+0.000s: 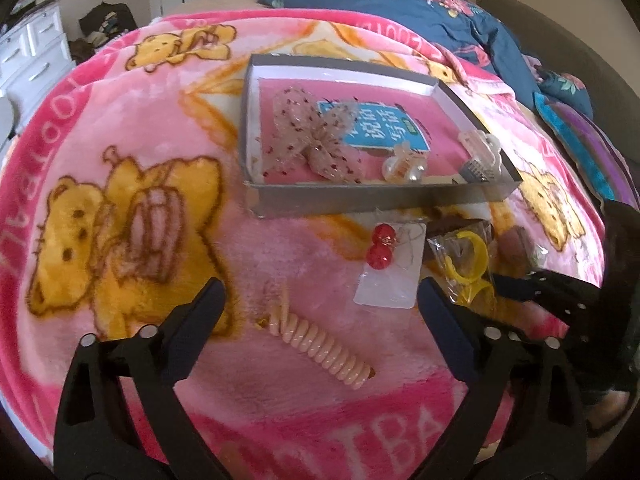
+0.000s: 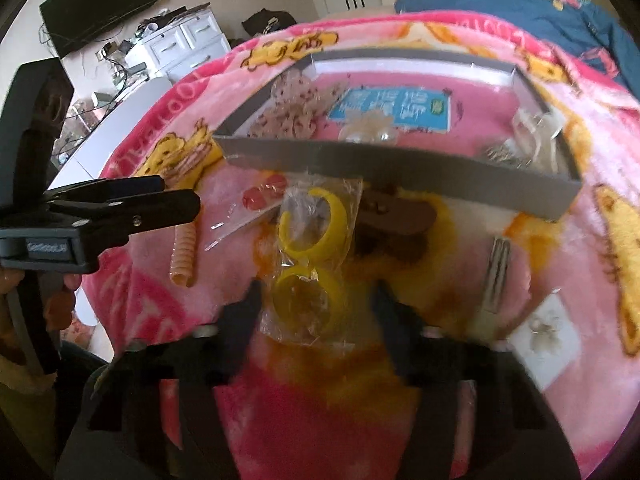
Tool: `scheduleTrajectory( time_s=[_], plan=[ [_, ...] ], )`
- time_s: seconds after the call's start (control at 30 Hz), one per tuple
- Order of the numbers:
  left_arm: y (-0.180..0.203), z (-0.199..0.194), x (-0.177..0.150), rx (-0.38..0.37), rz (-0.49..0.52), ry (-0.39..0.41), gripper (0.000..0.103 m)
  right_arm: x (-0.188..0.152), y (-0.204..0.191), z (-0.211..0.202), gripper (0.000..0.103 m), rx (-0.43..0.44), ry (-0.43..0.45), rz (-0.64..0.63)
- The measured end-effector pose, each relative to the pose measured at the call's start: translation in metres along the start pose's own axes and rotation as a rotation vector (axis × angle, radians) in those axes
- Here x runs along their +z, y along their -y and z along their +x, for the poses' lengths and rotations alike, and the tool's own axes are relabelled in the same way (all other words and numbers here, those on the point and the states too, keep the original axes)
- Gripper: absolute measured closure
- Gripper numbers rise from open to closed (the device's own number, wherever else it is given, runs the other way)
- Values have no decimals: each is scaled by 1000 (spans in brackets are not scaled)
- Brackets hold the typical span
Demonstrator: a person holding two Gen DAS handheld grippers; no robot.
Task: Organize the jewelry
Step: 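Grasp the yellow hair-tie bag with the right tool while the left grasps the red-bead earring bag, then carry both bags over the grey box with both tools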
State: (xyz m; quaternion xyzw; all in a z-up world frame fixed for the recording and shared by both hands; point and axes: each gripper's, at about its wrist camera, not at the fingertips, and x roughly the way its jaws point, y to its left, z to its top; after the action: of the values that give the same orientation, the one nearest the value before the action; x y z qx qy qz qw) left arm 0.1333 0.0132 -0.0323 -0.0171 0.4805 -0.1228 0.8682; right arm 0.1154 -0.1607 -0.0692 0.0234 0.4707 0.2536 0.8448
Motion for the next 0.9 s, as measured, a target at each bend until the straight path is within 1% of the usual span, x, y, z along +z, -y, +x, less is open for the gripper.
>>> scheduleTrajectory(
  time_s=[0.03, 0.1, 0.17, 0.27, 0.47, 0.53, 0.57, 0.63, 0.67, 0.7, 0.8, 0.9],
  plan=[
    [1, 2, 0, -11, 3, -5, 19, -1, 1, -1, 68, 4, 2, 1],
    [4, 5, 0, -30, 7, -14, 23, -1, 3, -6, 72, 6, 16, -7],
    [10, 9, 1, -51, 21, -22, 27, -3, 7, -13, 72, -4, 27, -4],
    [19, 15, 2, -68, 40, -27, 29, -5, 16, -22, 72, 0, 39, 28],
    [31, 33, 6, -72, 58, -49, 44, -7, 27, -44, 72, 7, 78, 59],
    [32, 37, 7, -80, 55, -58, 52, -5, 29, -51, 72, 6, 92, 63],
    [33, 41, 7, -89, 57, -69, 59, -4, 29, -53, 72, 4, 100, 61],
    [36, 45, 7, -76, 69, -73, 66, -3, 29, -58, 72, 3, 112, 63],
    [38, 46, 7, -65, 80, -74, 80, -2, 28, -59, 72, 6, 115, 64],
    [38, 46, 7, -60, 82, -77, 88, -2, 28, -60, 72, 8, 116, 62],
    [34, 40, 7, -76, 65, -68, 90, -1, 26, -63, 72, 10, 124, 64],
    [33, 26, 8, -77, 68, -36, 90, 0, 26, -65, 72, 12, 128, 66]
  ],
)
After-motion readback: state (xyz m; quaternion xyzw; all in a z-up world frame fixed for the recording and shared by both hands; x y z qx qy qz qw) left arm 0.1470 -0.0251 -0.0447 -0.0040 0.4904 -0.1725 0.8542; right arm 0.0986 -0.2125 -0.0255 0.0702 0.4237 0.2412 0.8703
